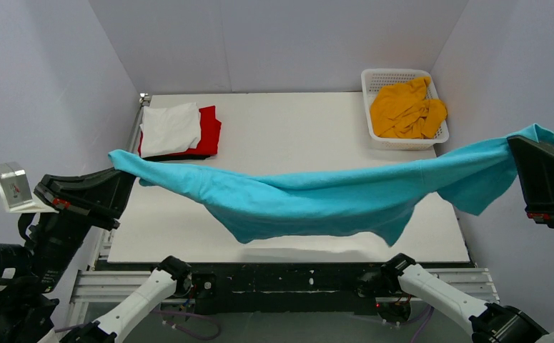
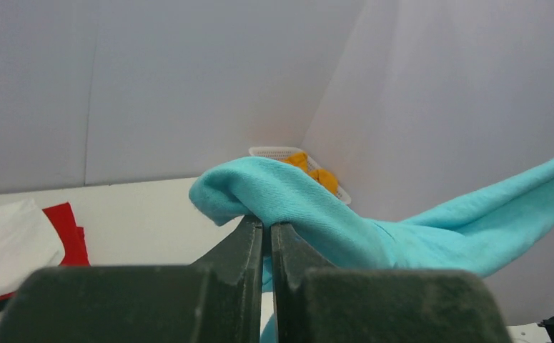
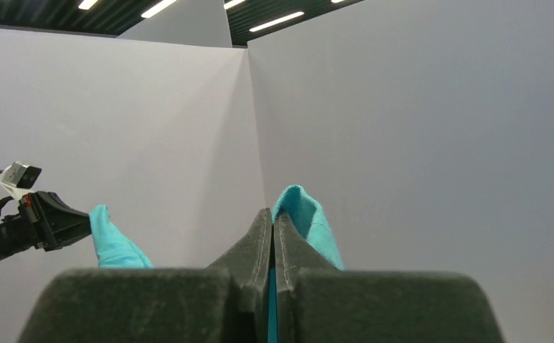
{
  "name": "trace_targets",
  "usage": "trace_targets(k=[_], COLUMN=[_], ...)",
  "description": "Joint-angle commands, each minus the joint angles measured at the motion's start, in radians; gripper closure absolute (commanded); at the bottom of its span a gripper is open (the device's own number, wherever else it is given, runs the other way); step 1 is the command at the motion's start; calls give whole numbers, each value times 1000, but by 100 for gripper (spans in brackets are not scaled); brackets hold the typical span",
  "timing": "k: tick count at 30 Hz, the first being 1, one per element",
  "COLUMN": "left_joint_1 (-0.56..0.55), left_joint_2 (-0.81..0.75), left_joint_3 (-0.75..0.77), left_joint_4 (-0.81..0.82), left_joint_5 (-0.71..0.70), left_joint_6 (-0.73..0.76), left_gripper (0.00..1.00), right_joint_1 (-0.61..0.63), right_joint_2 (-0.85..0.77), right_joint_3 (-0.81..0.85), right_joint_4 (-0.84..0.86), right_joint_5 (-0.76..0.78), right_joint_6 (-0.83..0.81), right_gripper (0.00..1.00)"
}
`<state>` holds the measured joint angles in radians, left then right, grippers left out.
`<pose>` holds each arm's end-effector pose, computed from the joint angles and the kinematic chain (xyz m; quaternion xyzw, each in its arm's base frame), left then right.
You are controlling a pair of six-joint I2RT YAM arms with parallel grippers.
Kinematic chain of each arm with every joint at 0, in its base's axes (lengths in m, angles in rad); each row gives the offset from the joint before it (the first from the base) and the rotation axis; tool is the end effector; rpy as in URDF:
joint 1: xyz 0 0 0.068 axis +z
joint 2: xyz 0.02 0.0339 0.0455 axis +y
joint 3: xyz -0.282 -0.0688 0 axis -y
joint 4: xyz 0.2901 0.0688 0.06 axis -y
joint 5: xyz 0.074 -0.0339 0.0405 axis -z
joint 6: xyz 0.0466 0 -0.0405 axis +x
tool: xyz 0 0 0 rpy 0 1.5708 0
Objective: Fold and stack the t-shirts
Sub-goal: Flatten out the tshirt
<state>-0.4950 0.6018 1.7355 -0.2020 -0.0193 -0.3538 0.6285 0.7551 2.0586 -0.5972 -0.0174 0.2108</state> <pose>-0.0630 0.0350 0.6582 0.0130 0.3140 -0.3881 0.8664 -0.0610 -0.0434 0.6807 -0.0946 0.4082 0.3733 0.8277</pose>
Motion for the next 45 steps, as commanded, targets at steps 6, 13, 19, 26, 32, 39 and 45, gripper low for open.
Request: trace_targets(k=[6,13,19,26,32,39,45], left_joint_1=[-2,5,239,315,329,329,301], left_joint_2=[218,428,709,1067,1338,1211,1125], left_joint_3=[94,-179,-270,-341,-12,-104,-272], left_joint_4=[30,257,139,254,-126,-66,67], left_joint_5=[-164,-616,-435,-255,-241,-84,182], left_joint_6=[138,339,58,-20,-22,-76,-216], left_gripper=[100,100,100,59,2,2,2], right_joint_1=[-1,-15,-262,-366,-378,-358,-252], right_joint_2=[155,306,529,969,1361,1181,885], right_joint_3=[-28,-379,-529,-493,-16,-177,-543], right_joint_4=[15,318,309,410,-1,23,19], right_joint_5=[244,773,498,262,273,175,144], right_joint_6=[-143,-421,-233,-155,-86,-67,74], right_gripper=[99,99,99,91,28,17,15])
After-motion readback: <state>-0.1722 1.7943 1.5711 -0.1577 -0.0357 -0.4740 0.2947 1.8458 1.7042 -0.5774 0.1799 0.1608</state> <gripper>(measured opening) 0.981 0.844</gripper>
